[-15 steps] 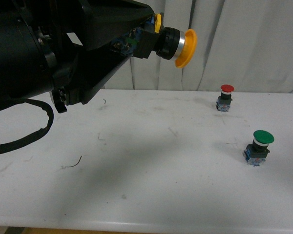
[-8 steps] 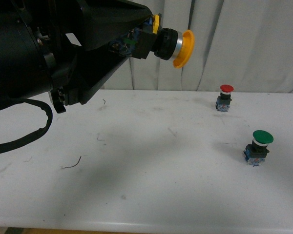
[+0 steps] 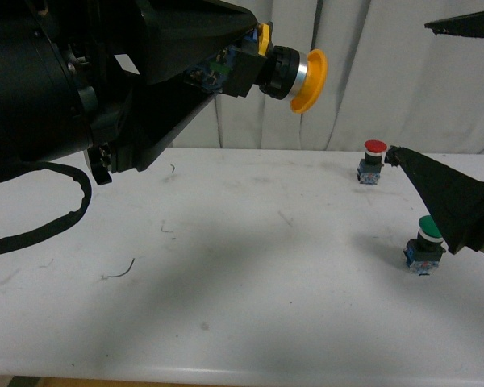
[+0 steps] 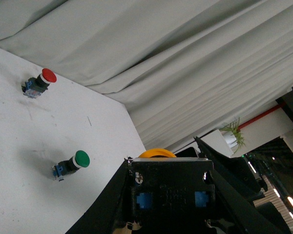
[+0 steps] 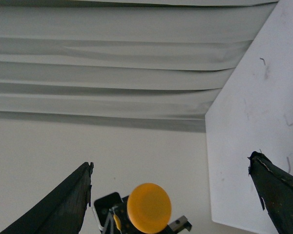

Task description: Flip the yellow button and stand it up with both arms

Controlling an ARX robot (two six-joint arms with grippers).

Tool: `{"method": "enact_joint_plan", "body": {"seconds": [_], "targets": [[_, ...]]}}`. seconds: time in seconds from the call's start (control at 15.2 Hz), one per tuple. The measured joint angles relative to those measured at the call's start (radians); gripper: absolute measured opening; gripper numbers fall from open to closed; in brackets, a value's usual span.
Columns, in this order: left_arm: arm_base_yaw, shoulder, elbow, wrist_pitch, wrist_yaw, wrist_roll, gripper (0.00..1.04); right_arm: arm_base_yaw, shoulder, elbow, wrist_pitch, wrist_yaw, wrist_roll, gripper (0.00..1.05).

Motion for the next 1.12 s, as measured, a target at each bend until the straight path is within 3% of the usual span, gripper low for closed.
{"method": "enact_joint_plan", "body": {"seconds": [0.33,0.72,1.12], "targets": [[0.0,0.004,0.0,0.003,0.002,0.0,0.36,0.063,0.06,0.056,0.003,0.05,0.077,0.98],[-0.002,0.004,0.0,0.0,0.006,0.003,0.36,0.209,0.071,0.078,0.005,0.078,0.061,0.98],[0.002,0.004,0.0,0.004,0.014,0.006,0.36,0.23,0.101,0.122,0.004,0.097,0.05,0.98]]}}
